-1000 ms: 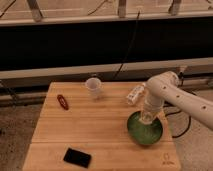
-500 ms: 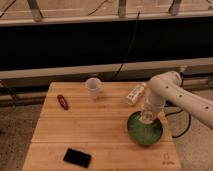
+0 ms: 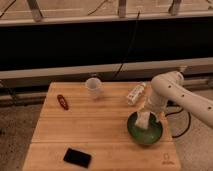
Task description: Place the white sponge in the ceramic bowl
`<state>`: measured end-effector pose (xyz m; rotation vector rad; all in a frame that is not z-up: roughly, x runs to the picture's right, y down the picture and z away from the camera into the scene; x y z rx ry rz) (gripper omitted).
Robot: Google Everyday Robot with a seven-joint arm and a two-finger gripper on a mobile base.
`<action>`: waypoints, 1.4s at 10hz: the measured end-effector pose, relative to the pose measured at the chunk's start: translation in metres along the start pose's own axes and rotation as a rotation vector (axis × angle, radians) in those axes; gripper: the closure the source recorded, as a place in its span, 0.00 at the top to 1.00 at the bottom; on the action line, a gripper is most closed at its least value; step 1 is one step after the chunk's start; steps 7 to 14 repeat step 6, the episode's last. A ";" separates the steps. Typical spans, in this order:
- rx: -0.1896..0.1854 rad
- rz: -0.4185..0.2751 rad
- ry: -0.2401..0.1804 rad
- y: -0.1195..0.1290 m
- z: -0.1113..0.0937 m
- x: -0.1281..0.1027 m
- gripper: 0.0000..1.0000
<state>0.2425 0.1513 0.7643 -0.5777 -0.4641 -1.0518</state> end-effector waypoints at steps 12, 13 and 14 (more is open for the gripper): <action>0.012 0.023 0.001 0.010 0.000 0.006 0.80; 0.012 0.023 0.001 0.010 0.000 0.006 0.80; 0.012 0.023 0.001 0.010 0.000 0.006 0.80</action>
